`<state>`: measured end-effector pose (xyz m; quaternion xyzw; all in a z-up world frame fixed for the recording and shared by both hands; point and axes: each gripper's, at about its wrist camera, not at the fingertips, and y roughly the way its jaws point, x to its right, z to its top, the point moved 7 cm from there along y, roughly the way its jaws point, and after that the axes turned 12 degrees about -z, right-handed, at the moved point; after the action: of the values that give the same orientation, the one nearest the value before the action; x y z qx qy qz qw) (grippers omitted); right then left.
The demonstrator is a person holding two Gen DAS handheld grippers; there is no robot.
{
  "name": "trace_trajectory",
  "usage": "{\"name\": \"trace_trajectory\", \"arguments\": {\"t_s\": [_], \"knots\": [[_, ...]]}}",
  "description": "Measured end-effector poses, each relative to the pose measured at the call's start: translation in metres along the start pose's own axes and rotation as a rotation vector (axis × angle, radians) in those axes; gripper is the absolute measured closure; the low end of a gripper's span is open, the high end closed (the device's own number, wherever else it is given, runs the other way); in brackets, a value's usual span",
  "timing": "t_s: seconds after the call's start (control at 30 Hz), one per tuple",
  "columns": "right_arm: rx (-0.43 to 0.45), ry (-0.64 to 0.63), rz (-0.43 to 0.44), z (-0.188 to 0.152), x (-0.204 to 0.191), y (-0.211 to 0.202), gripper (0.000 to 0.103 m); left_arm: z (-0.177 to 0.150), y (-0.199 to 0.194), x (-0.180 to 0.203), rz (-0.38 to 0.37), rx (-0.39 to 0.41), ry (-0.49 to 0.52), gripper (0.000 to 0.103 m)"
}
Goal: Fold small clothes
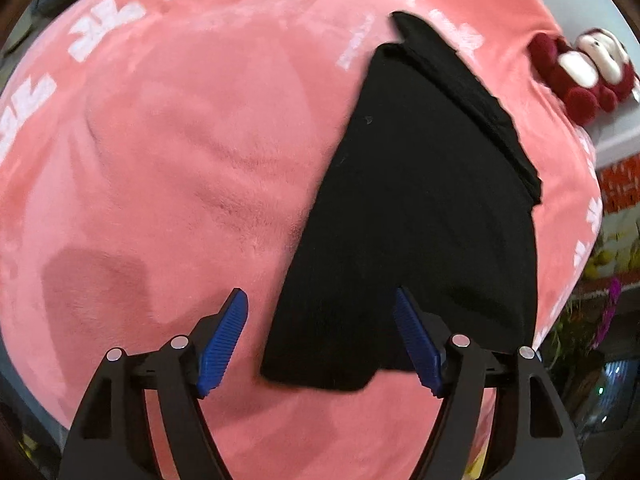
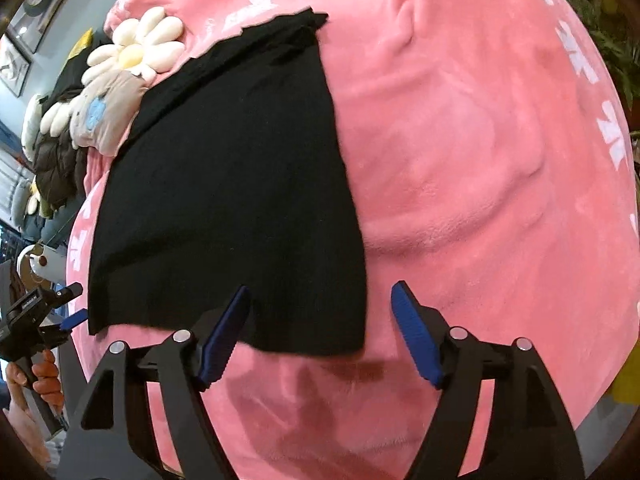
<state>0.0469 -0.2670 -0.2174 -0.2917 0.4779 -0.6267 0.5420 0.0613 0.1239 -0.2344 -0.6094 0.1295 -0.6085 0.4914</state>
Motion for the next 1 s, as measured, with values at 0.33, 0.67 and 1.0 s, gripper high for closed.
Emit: {"name": "trace_trajectory", "arguments": {"t_s": [0.33,0.67,1.0], "knots": [[-0.065,-0.009,0.070,-0.008,-0.024,-0.001,0.098,-0.019,0.016,0.022,-0.130,-0.120,0.009,0.098],[-0.062,-0.126,0.112,-0.015,0.011,-0.097,0.098,-0.019,-0.077,0.028,-0.207,-0.176,0.064,0.099],[-0.208,-0.118,0.085,-0.119,0.035,-0.103,0.098,-0.123,-0.108,-0.004,-0.180,-0.281,0.021,0.099]]}}
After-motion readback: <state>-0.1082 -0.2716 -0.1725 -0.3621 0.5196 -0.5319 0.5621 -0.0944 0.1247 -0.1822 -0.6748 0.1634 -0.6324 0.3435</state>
